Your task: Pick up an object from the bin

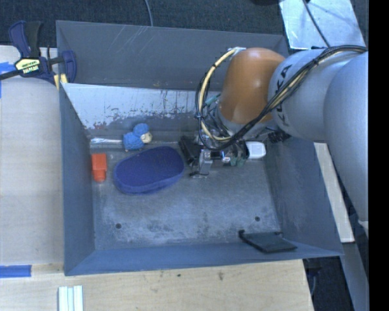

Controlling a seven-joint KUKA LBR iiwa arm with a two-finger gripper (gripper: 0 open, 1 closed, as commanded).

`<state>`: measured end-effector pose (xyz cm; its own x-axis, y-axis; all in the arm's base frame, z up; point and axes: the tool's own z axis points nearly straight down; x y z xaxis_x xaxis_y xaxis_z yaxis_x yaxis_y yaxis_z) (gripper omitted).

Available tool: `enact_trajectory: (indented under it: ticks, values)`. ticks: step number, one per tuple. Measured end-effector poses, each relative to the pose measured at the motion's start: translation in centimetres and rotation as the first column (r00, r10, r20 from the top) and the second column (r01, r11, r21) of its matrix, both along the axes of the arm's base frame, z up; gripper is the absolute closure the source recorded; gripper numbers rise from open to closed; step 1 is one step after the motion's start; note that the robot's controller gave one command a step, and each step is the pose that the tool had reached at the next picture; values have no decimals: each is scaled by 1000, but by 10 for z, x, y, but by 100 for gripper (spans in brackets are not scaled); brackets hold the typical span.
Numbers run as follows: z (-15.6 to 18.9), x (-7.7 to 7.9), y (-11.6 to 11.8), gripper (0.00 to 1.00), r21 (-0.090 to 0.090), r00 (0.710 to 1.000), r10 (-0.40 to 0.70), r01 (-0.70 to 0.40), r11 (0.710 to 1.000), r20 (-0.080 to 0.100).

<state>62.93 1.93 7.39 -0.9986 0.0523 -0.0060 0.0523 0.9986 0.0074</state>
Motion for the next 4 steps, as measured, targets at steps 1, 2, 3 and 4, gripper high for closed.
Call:
enact_trajectory:
  ticks: [1, 2, 3, 4]
  values:
    - [0, 0, 0, 100, 0, 1000, 1, -1, 1000, 0]
    - [0, 0, 0, 0, 0, 1000, 1, -1, 1000, 0]
    - [0, 0, 0, 100, 0, 1000, 0, 0, 1000, 0]
    - [0, -3, 11, 100, -14, 1000, 23, -23, 1000, 3]
